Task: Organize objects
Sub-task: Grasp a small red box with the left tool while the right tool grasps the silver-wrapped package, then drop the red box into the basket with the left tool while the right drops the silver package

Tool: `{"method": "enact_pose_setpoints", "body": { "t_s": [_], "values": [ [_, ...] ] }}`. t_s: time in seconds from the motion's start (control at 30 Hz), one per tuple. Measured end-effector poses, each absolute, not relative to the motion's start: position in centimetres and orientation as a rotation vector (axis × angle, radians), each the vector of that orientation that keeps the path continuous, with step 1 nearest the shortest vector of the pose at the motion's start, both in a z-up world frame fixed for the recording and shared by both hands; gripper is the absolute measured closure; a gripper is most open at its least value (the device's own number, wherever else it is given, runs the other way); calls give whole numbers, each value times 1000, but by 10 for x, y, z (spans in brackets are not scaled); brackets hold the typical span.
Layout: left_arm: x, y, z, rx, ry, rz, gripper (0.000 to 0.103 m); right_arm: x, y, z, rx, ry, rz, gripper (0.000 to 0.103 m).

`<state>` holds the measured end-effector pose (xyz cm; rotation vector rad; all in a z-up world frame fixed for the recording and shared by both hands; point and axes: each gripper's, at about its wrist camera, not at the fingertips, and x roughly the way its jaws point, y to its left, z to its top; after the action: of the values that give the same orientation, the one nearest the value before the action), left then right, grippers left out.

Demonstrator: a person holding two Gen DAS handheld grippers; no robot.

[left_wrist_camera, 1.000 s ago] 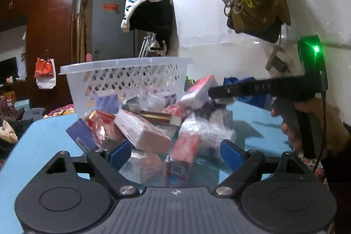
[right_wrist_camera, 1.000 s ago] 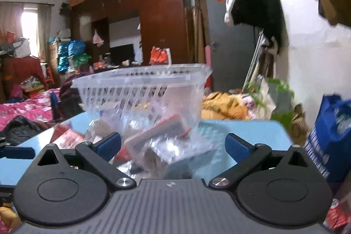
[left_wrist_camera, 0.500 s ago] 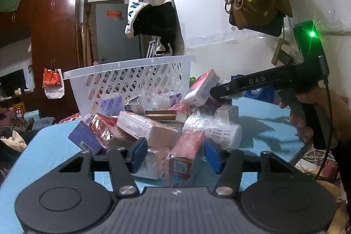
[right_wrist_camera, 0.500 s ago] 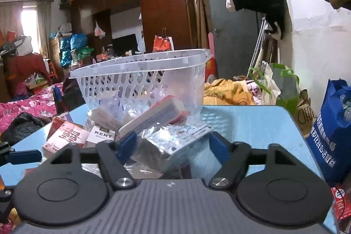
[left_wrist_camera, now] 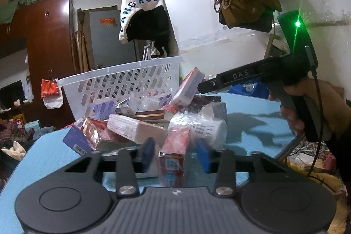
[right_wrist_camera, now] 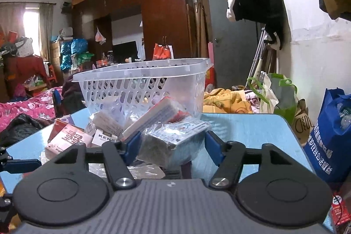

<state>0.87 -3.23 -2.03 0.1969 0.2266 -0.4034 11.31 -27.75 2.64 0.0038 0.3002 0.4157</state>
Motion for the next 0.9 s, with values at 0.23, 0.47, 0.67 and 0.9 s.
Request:
{"method": "enact_pose_setpoints", "body": {
  "t_s": [0.23, 0.47, 0.67, 0.9],
  "values": [
    [7, -25, -15, 175, 195, -415, 74, 111, -280, 28, 14, 281, 408, 39],
    [14, 0, 7, 88, 158, -396, 74, 98, -289, 43, 37, 229, 375, 41],
    [20, 10, 17, 47, 139, -382, 74, 89, -291, 54, 50, 194, 379, 43],
    [35, 14, 39, -9, 105, -380, 74, 96, -269, 66, 27, 186, 427, 43]
  ]
}}
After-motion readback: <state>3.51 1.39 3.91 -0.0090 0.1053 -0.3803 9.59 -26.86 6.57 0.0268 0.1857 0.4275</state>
